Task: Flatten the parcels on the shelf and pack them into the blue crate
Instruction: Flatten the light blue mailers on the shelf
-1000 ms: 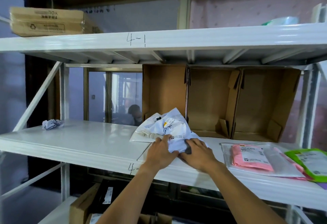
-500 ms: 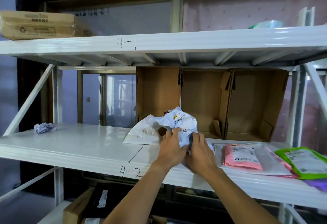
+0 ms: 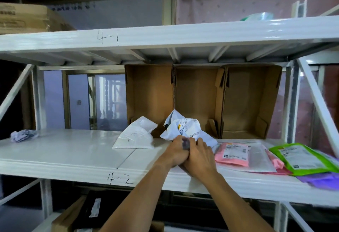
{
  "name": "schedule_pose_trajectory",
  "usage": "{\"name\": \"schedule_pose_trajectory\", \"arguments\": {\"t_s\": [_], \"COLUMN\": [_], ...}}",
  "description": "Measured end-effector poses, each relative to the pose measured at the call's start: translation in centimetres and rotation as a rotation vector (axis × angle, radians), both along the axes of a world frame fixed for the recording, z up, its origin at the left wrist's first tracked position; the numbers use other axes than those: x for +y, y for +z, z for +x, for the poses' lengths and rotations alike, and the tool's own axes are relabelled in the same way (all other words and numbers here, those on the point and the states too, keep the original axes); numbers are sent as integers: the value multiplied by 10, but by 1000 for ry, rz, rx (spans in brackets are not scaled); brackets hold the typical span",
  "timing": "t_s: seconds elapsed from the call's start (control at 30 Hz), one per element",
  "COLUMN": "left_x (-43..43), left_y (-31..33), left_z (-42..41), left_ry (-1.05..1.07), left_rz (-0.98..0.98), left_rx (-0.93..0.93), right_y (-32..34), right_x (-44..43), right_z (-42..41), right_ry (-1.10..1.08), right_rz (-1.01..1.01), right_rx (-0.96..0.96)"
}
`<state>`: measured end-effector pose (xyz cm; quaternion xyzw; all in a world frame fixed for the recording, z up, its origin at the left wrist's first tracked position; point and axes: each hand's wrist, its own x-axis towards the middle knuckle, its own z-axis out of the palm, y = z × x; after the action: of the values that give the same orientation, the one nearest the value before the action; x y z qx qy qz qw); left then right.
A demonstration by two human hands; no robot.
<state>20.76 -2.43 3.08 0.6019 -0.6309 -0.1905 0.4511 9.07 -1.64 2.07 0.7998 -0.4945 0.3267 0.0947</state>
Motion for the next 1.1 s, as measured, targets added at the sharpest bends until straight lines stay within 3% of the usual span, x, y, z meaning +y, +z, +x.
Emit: {"name": "schedule_pose_trajectory", "arguments": {"t_s": [0.17, 0.27, 0.37, 0.5, 0.67, 0.83, 1.1], "left_x": [7, 10, 19, 21, 15, 17, 5], "left_y": [-2, 3, 15, 27, 22, 5, -2], "left_z": [4, 14, 36, 72, 124, 160, 173], "left_ry": [-66, -19, 107, 386, 681, 748, 789], "left_rz": [-10, -60, -153, -236, -329, -208, -144], "left_rx": [-109, -148, -160, -260, -385, -342, -238], "right_y": [1, 2, 3, 0, 3, 4, 10], "right_x": [2, 3, 6, 14, 24, 7, -18], "right_z": [0, 4, 14, 33, 68, 95, 132], "right_ry": [-142, -161, -99, 144, 323, 346, 209], "right_rz": [26, -64, -178, -218, -48, 116, 295], "right_rx": [0, -53, -59, -29, 99, 94, 74]}}
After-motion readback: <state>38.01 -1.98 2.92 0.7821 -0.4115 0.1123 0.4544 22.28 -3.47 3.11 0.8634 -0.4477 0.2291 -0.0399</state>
